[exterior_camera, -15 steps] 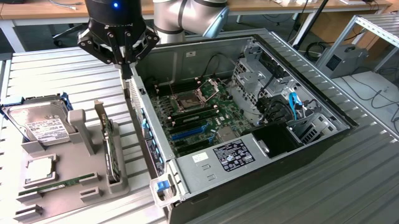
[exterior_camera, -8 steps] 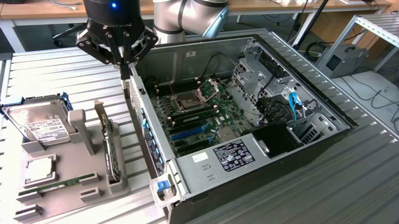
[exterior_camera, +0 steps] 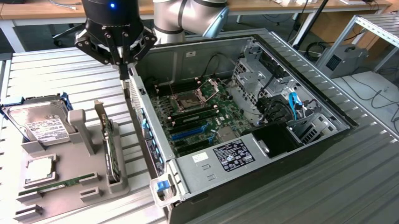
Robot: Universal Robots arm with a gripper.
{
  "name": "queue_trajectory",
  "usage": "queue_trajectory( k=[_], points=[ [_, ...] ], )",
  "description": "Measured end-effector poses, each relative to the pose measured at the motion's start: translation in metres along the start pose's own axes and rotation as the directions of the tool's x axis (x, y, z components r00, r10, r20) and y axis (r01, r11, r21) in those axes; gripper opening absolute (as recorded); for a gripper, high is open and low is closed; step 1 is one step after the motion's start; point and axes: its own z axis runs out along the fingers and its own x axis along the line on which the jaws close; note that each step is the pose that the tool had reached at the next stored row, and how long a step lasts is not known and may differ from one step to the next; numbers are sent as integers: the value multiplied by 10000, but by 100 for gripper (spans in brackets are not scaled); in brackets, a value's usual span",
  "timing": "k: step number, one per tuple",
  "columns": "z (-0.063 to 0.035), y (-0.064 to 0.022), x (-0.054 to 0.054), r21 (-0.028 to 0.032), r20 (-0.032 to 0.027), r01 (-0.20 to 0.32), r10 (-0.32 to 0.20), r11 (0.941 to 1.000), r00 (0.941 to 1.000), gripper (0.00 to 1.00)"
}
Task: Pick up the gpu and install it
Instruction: 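Reach for the gpu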
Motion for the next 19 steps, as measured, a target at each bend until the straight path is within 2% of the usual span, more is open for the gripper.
queue_trajectory(
  k=[19],
  points=[
    [5,-5,58,0,0,0,0,10000,10000,11]
  ],
)
